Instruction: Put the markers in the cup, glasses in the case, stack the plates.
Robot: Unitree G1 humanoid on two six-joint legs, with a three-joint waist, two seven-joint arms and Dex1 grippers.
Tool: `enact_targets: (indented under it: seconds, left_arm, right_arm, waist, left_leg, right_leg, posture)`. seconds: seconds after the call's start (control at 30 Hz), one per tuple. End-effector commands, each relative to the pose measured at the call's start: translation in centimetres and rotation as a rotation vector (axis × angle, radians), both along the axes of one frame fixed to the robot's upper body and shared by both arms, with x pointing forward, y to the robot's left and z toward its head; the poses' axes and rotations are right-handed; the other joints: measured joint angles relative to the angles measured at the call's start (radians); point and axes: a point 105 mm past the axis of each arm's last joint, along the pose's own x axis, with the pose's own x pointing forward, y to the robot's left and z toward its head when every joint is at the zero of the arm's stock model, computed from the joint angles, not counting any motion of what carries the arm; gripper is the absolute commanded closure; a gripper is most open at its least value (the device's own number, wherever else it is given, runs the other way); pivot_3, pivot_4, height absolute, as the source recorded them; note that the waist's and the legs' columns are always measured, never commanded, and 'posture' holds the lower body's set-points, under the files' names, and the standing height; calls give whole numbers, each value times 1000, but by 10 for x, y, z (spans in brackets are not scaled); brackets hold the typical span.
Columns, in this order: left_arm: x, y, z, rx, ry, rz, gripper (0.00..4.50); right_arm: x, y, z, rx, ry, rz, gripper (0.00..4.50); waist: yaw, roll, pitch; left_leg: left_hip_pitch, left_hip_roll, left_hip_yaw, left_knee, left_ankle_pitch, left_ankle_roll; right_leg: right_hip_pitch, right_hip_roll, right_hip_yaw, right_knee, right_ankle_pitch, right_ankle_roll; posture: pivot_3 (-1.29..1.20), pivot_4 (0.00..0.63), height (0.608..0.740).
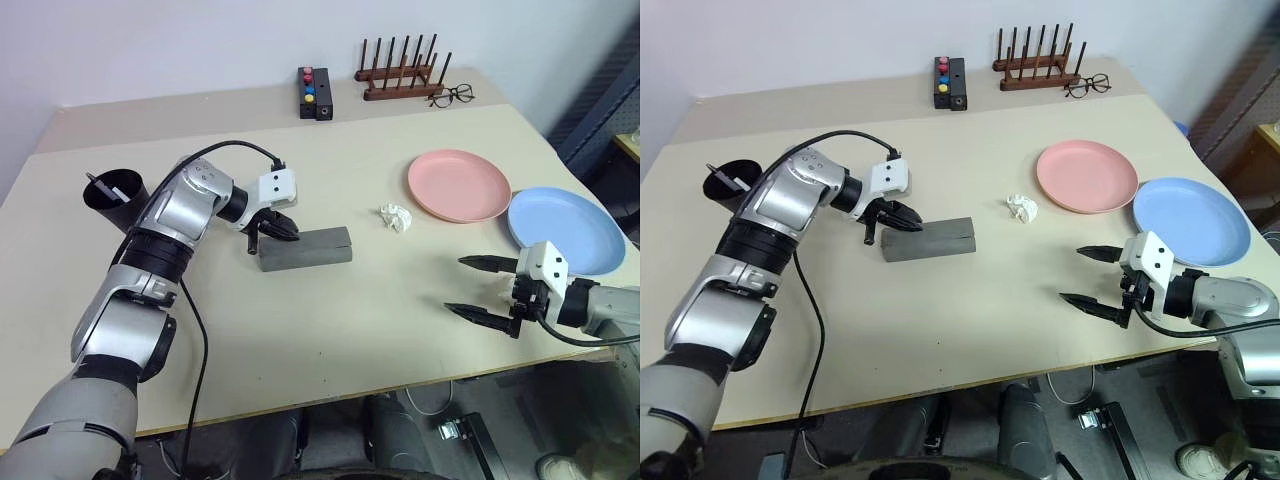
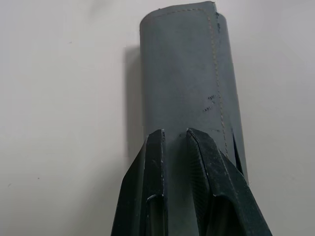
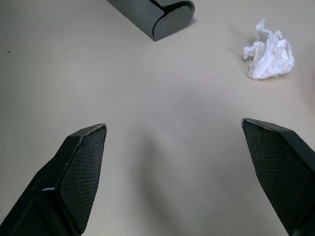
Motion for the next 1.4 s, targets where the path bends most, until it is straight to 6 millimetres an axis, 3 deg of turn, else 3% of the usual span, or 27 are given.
enact_targets:
  seconds: [0.03,0.13,0.3,0.47,0.53,0.67,0.73,0.83,0.97,1.23,1.4]
  left_arm:
    - [-15,-4,-15,22,51,-26,3818]
    - [-19,-9,-15,-3,40,-21,3818]
    - [-8,-14,21,-109,-40,2,3818]
    - [-4,-37,89,-432,-260,-44,3818]
    - [-10,-46,100,-531,-287,-67,3818]
    - [-28,-62,79,-557,-299,-146,3818]
    - [-39,-67,67,-597,-192,-168,3313]
    - [-51,-72,50,-588,-123,-202,2012]
    - [-54,-81,51,-626,-92,-204,56]
    - [-55,-95,49,-635,-117,-198,56]
    - [-56,-101,44,-638,-142,-185,56]
  right_arm:
    - [1,-14,14,-11,-45,-37,0]
    - [0,-15,16,-13,-47,-45,0]
    - [2,-19,26,-18,-66,-62,0]
    - [8,-31,43,6,-111,-159,0]
    - [10,-37,50,22,-131,-206,0]
    - [14,-50,67,59,-183,-308,0]
    - [15,-57,70,45,-186,-356,0]
    - [17,-75,71,-1,-170,-444,0]
    - [22,-101,71,-64,-187,-576,0]
    - [33,-133,49,-141,-117,-678,0]
    - [38,-128,38,-115,-58,-627,0]
  waist:
    - [0,0,0]
    - [0,0,0]
    - [1,0,0]
    - [1,0,0]
    - [1,0,0]
    - [-2,1,-1]
    - [-2,2,-1]
    - [1,1,0]
    - [5,1,0]
    - [-2,2,-1]
    - [-1,2,-1]
  left_leg:
    - [0,0,0,0,0,0]
    - [1,0,0,0,0,0]
    - [1,0,0,0,0,0]
    - [0,0,0,0,0,0]
    - [0,0,0,0,0,0]
    - [0,0,0,0,0,0]
    - [1,1,0,-1,0,0]
    - [1,0,0,-1,0,0]
    - [1,0,0,0,0,0]
    - [1,0,1,-1,0,0]
    - [1,0,1,-1,0,0]
  right_leg:
    - [0,0,0,0,0,0]
    - [1,0,0,0,0,0]
    - [2,0,0,0,0,0]
    - [0,0,0,0,0,0]
    - [0,-1,0,-1,0,0]
    - [0,-1,0,-1,0,0]
    - [0,0,1,-1,0,0]
    - [0,0,1,-1,0,0]
    - [1,-1,1,-2,0,0]
    - [1,0,1,-2,0,0]
    - [1,0,1,-2,0,0]
  posture:
    - [0,150,740]
    - [0,150,740]
    - [0,150,740]
    - [0,150,740]
    - [0,150,740]
    - [0,150,740]
    - [0,150,740]
    - [0,150,740]
    - [0,150,740]
    - [0,150,740]
    - [0,150,740]
